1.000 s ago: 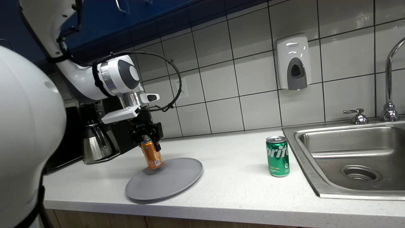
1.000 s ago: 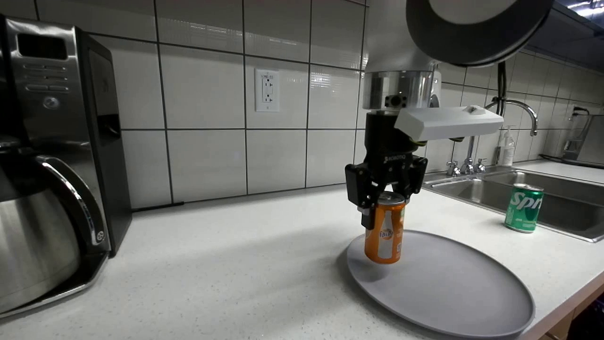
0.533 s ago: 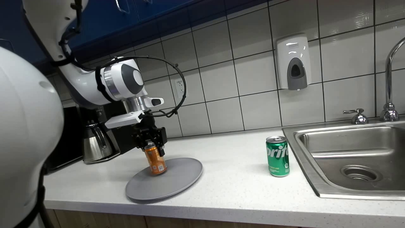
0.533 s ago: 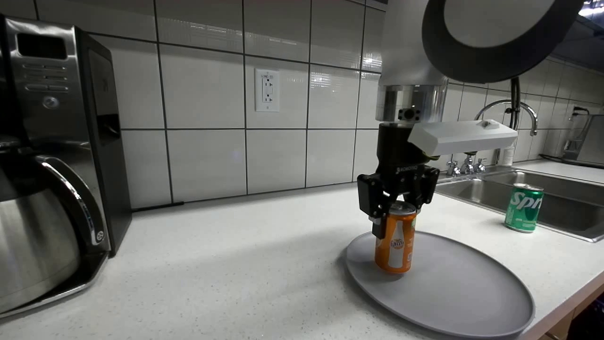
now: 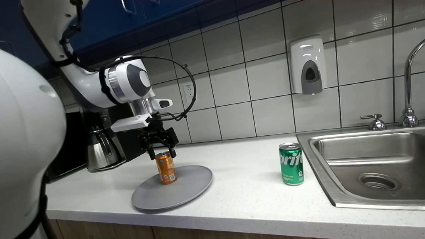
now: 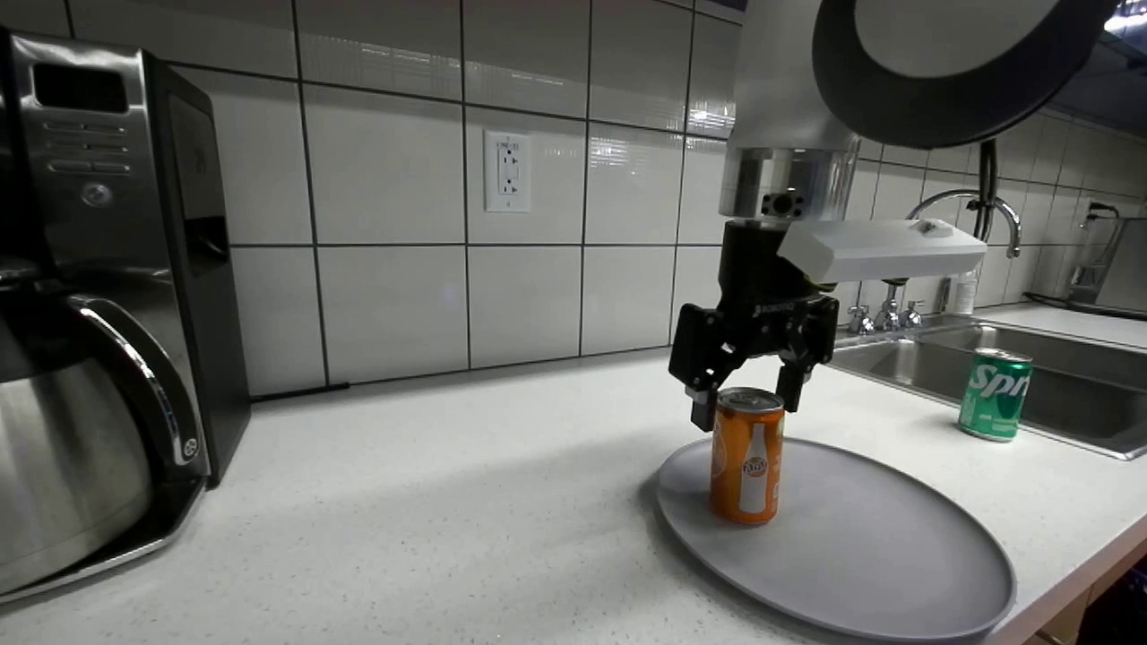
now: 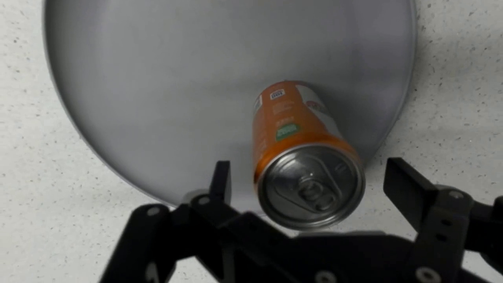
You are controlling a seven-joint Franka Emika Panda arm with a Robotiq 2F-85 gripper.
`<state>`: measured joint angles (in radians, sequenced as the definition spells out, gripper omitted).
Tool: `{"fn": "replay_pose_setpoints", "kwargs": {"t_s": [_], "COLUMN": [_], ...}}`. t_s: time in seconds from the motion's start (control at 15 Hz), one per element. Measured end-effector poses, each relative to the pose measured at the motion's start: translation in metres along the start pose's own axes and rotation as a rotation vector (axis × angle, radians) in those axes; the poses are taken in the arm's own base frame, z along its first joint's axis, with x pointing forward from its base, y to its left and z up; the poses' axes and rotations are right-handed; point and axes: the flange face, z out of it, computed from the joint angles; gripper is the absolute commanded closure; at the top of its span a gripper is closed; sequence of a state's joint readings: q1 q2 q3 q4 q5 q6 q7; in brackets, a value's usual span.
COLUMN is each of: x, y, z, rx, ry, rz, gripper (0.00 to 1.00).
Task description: Put the cans on the grey plate
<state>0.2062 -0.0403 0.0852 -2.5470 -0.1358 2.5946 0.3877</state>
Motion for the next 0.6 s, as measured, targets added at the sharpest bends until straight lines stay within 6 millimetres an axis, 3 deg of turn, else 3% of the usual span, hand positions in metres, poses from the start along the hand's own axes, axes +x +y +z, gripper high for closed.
{"fn": "replay_pose_setpoints", "kwargs": {"t_s": [0.27,0.6], "x": [0.0,-0.002], "y": [0.004,0.023], "z": [-0.023,-0.054], "rx": [0.008,0.022], "ry": [0.048,0.11], "rz": [0.007,0.06], "gripper": [0.0,0.0]}}
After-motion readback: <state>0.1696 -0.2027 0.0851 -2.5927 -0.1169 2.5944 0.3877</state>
